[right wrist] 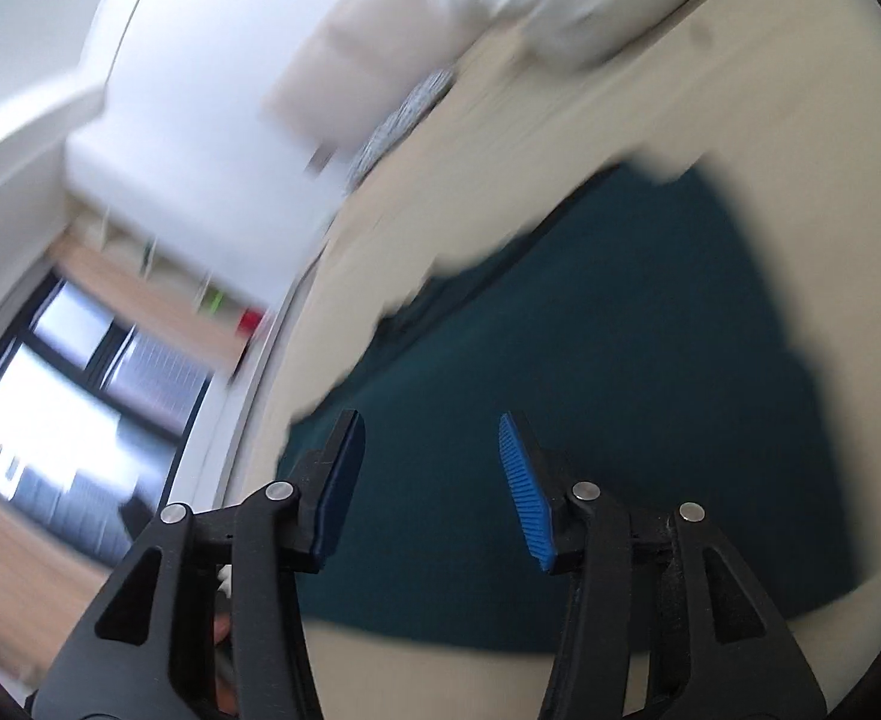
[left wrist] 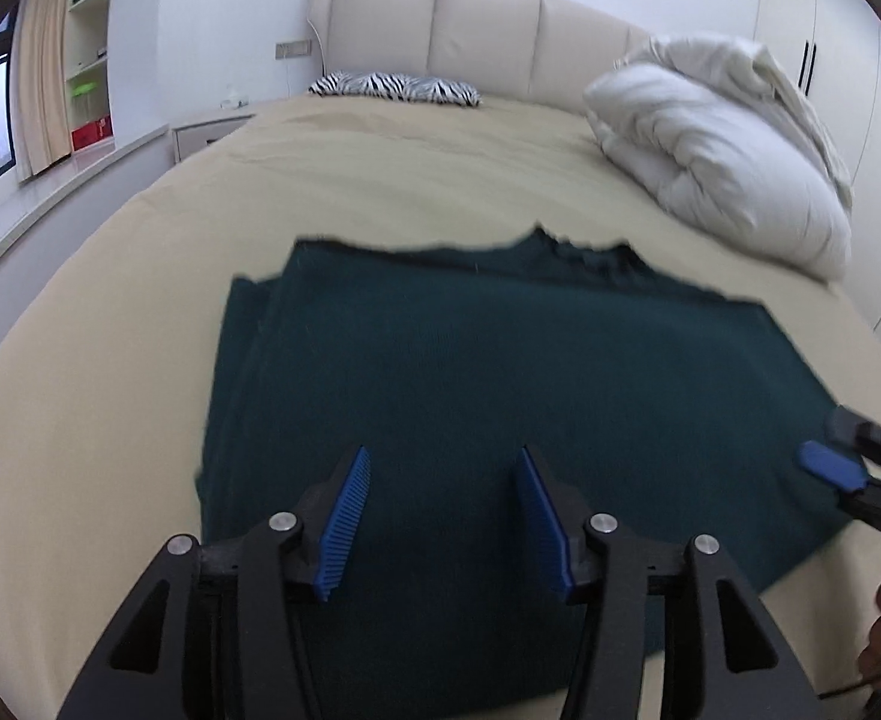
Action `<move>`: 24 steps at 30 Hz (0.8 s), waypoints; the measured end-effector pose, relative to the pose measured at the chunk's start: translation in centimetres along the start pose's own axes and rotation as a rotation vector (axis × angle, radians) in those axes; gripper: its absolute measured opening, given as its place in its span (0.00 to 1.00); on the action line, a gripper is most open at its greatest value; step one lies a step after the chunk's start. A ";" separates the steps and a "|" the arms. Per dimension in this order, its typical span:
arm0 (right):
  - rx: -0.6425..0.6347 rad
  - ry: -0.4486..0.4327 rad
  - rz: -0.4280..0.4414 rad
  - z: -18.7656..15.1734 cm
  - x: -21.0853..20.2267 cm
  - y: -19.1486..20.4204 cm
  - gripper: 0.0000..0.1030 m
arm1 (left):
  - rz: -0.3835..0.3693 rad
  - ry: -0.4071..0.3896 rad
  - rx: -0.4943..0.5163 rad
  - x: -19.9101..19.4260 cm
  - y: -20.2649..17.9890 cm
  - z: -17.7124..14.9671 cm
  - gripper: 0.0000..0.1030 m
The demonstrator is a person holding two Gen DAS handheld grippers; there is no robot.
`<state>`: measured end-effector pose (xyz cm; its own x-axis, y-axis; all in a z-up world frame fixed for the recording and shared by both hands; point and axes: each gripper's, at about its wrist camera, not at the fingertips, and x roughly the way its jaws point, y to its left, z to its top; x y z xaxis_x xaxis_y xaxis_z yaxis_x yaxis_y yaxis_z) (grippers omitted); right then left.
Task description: Fold small clothes
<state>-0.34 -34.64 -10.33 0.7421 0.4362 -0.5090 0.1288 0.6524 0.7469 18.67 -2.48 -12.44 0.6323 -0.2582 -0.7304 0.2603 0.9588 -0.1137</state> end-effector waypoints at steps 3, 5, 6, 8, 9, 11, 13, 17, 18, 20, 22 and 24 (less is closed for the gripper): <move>0.020 0.121 -0.023 -2.6 4.3 0.2 0.43 | 0.015 0.027 -0.026 -0.1 1.0 -0.4 0.53; 0.032 0.092 -0.006 -2.9 4.3 -0.6 0.40 | 0.015 0.051 -0.016 0.0 1.5 -0.4 0.52; 0.052 0.079 -0.001 -2.6 3.7 -1.3 0.40 | 0.015 0.054 -0.009 -0.1 1.6 -0.5 0.52; 0.102 0.035 -0.011 -2.3 1.9 -3.0 0.40 | 0.013 0.057 -0.010 0.0 1.6 -0.7 0.53; 0.126 0.004 -0.028 -2.0 0.9 -4.0 0.40 | 0.014 0.056 -0.012 -0.1 1.6 -0.9 0.53; 0.161 -0.060 -0.066 -1.3 -1.9 -6.0 0.39 | 0.018 0.055 -0.009 0.1 1.6 -1.2 0.53; 0.202 -0.126 -0.112 -0.9 -4.8 -7.8 0.39 | 0.021 0.053 0.000 0.2 1.5 -1.3 0.53; 0.237 -0.234 -0.242 -0.1 -9.3 -8.6 0.42 | 0.015 0.054 -0.004 0.4 1.7 -1.4 0.55; 0.238 -0.244 -0.247 0.1 -9.8 -8.6 0.42 | 0.016 0.053 -0.002 0.4 1.6 -1.4 0.55; 0.215 -0.243 -0.229 0.3 -9.5 -7.0 0.44 | 0.018 0.052 0.002 0.4 1.6 -1.5 0.56; 0.183 -0.216 -0.187 0.7 -8.5 -5.6 0.44 | 0.019 0.052 0.005 0.4 1.5 -1.5 0.56; 0.131 -0.168 -0.153 -0.5 -7.9 -4.1 0.44 | 0.017 0.053 0.004 0.4 1.6 -1.5 0.56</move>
<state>-7.05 -40.40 -9.57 0.8051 0.2225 -0.5498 0.3238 0.6118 0.7217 18.22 -0.88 -13.90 0.5975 -0.2353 -0.7666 0.2526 0.9625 -0.0986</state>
